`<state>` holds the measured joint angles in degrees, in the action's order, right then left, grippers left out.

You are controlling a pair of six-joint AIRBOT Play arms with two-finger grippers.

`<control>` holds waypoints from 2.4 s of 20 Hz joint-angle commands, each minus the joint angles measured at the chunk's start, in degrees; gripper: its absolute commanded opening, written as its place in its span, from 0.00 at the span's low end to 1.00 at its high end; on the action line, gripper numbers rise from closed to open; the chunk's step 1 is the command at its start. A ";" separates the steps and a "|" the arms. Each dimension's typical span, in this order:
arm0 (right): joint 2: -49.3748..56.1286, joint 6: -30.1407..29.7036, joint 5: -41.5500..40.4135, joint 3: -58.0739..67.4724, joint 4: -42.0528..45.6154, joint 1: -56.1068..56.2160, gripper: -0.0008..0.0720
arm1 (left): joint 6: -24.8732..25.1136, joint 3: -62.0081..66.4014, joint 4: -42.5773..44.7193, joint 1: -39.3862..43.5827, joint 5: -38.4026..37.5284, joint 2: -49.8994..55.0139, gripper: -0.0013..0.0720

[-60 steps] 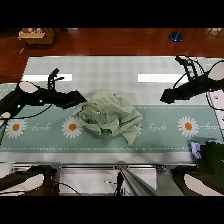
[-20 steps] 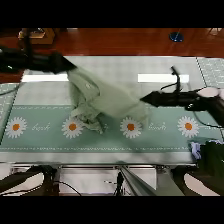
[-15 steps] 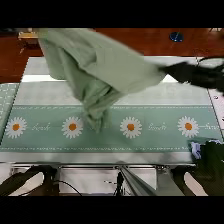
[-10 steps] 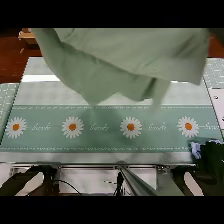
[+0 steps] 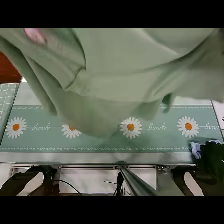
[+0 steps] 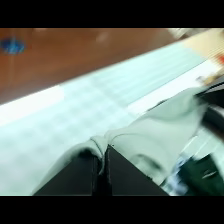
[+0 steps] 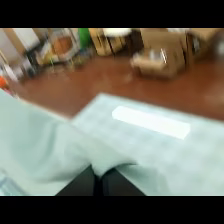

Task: Fold the shirts.

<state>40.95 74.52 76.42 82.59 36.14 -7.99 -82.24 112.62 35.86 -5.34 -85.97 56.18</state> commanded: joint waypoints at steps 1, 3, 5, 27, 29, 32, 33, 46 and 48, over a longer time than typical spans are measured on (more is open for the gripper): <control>2.67 1.11 5.86 -4.85 8.26 1.44 0.04 | -0.94 -6.82 14.45 0.00 -8.17 -0.15 0.07; 5.64 0.07 -0.11 -11.63 8.39 7.06 0.04 | -0.55 -14.14 15.80 0.02 -7.19 -0.02 0.07; 10.38 -2.03 -10.67 -17.59 9.18 15.76 0.04 | -0.55 -22.97 15.58 0.02 -4.17 0.04 0.07; 26.64 -2.14 -34.69 -17.07 15.96 18.56 0.70 | 3.56 -51.21 23.06 0.02 10.56 8.79 0.07; 22.38 -0.87 -17.90 -17.09 28.52 13.05 0.70 | 4.87 -51.21 23.06 0.02 10.56 10.03 0.07; 18.75 0.46 -3.69 -24.72 42.23 5.68 0.67 | 5.09 -51.21 22.32 0.02 11.43 11.19 0.07; 17.18 0.42 -3.98 -30.77 39.41 2.91 0.67 | 5.09 -51.21 21.94 0.02 11.45 11.41 0.07; 20.46 -4.17 -27.65 -56.39 4.20 17.59 0.84 | 6.80 -51.21 21.51 0.02 12.48 11.52 0.07; 23.93 -4.20 -30.27 -56.39 1.92 19.47 0.84 | 6.80 -51.21 21.51 0.02 12.48 11.52 0.07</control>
<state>60.95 69.67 51.37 26.72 40.91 7.84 -75.46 61.41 57.41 -5.34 -73.52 67.66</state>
